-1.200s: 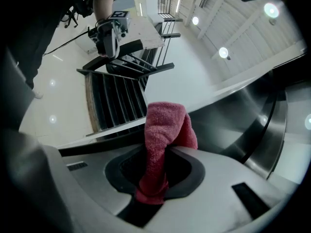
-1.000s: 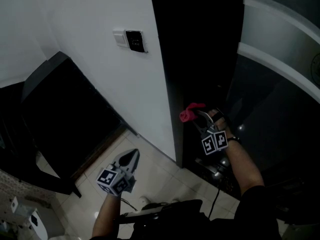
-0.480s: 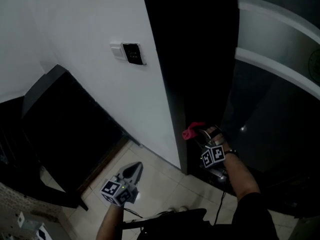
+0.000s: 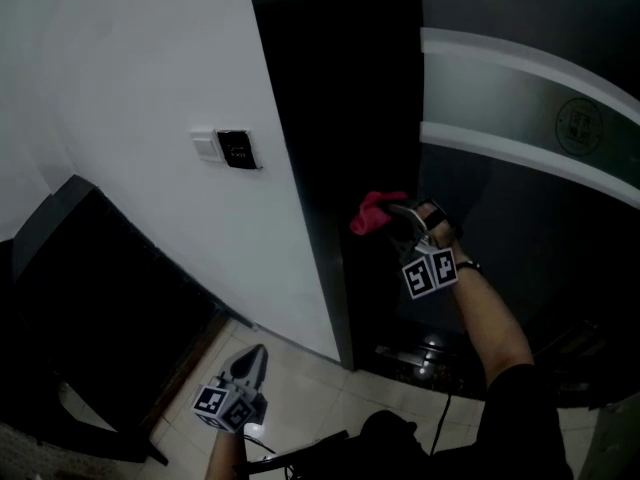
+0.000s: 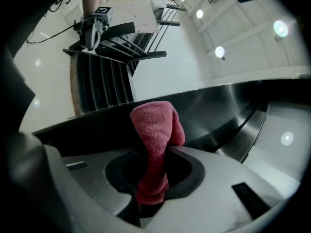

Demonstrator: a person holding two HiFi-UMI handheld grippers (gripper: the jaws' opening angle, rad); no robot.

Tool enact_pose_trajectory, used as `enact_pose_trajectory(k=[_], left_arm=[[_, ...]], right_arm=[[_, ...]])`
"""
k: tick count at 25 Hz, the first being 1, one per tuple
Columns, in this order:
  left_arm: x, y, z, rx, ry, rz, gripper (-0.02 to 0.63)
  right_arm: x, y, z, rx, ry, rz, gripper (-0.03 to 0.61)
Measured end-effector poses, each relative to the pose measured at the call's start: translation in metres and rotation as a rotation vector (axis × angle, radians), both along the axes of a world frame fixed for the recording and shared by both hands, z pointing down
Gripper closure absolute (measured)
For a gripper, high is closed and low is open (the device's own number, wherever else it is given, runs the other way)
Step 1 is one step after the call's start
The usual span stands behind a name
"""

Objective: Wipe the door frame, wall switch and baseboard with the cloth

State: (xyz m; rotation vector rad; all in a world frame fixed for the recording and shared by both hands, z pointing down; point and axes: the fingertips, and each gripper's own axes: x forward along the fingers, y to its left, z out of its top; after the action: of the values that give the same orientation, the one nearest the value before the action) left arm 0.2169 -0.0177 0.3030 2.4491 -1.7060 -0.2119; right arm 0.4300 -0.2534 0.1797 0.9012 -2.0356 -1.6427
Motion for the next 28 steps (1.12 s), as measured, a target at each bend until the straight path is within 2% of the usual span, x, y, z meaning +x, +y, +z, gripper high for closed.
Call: enact_pose_trajectory(k=[3,5,9,15,18,21,23,28], left_arm=[[0.004,-0.002,-0.008,0.032,0.000,-0.038,0.626],[0.007,-0.006,-0.016,0.063,-0.003,-0.084,0.627],[0.013,-0.014,-0.020,0.081,0.063,-0.197,0.626],[0.049,-0.041,-0.033,0.095,0.079,-0.222,0.627],[0.059,-0.048,-0.035,0.108,0.109,-0.248,0.627],[0.061,-0.051,-0.025,0.085,0.125,-0.302,0.627],[0.063,-0.049,-0.020,0.077,0.139,-0.311,0.627],[0.053,-0.044,-0.016,0.061,0.118,-0.325,0.627]], right_arm=[[0.002,-0.019,-0.076,0.106,-0.049,-0.014,0.492],[0.005,-0.033,-0.120,0.144,-0.105,-0.040,0.492],[0.002,-0.044,-0.161,0.171,-0.189,-0.145,0.492],[-0.009,-0.056,-0.161,0.162,-0.199,-0.294,0.492],[-0.018,-0.046,-0.135,0.171,-0.146,-0.353,0.492],[-0.024,-0.037,-0.099,0.186,-0.104,-0.391,0.492],[-0.023,-0.035,-0.082,0.161,-0.122,-0.408,0.493],[-0.023,-0.033,-0.066,0.127,-0.159,-0.426,0.495]])
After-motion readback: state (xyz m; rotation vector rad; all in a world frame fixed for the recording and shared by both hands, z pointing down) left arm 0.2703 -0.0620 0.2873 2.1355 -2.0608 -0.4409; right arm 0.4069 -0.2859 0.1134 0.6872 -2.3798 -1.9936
